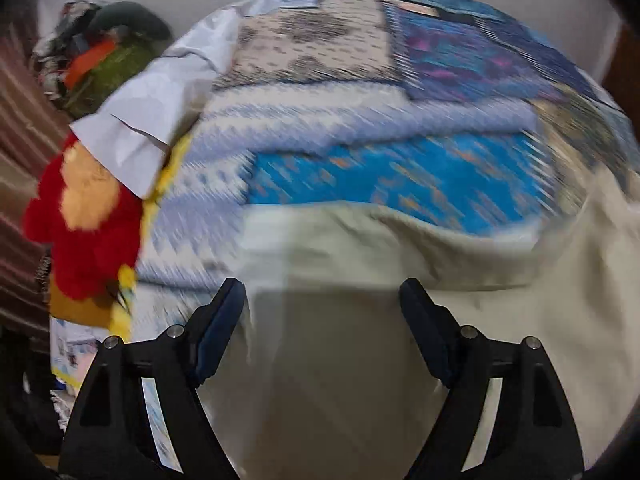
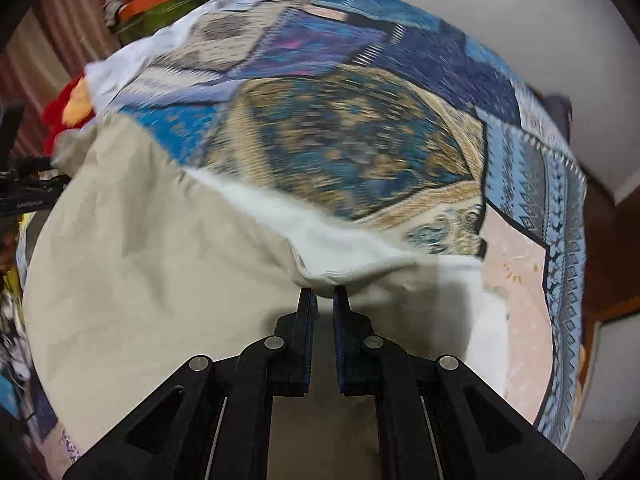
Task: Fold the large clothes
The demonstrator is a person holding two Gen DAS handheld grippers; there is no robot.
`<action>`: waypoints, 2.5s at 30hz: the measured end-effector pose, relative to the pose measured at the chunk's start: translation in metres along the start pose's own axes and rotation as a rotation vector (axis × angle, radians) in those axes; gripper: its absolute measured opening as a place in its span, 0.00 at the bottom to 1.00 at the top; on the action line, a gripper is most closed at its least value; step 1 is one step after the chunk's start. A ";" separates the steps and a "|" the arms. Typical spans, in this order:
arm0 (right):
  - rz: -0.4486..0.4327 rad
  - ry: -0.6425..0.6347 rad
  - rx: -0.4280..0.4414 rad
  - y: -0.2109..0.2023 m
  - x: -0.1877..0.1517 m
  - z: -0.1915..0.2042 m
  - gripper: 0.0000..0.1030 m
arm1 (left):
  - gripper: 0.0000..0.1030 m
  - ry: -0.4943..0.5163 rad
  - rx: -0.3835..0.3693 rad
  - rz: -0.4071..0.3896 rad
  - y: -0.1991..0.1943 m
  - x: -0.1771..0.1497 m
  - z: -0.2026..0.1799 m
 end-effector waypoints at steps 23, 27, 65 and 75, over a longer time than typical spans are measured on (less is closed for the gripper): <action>-0.275 0.040 -0.018 -0.122 -0.005 0.028 0.06 | 0.78 0.085 -0.099 -0.230 -0.146 -0.043 0.007; -0.209 -0.030 0.195 -0.105 -0.006 0.089 0.05 | 0.79 0.116 -0.266 -0.165 -0.124 -0.073 -0.035; -0.192 -0.057 0.124 -0.079 -0.049 0.111 0.06 | 0.90 -0.661 -0.758 0.056 -0.043 -0.202 0.007; 0.025 -0.188 0.142 0.009 -0.053 0.152 0.06 | 0.90 -0.845 -0.911 0.155 0.030 -0.173 -0.016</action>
Point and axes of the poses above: each gripper's, at about its wrist camera, not at the fingertips, and y roughly the way its jaws point, z to its left, x to its top, the point moved 4 cm from there along y, roughly the way its jaws point, and after that the axes turned 7 degrees about z, right-handed, at the moved point
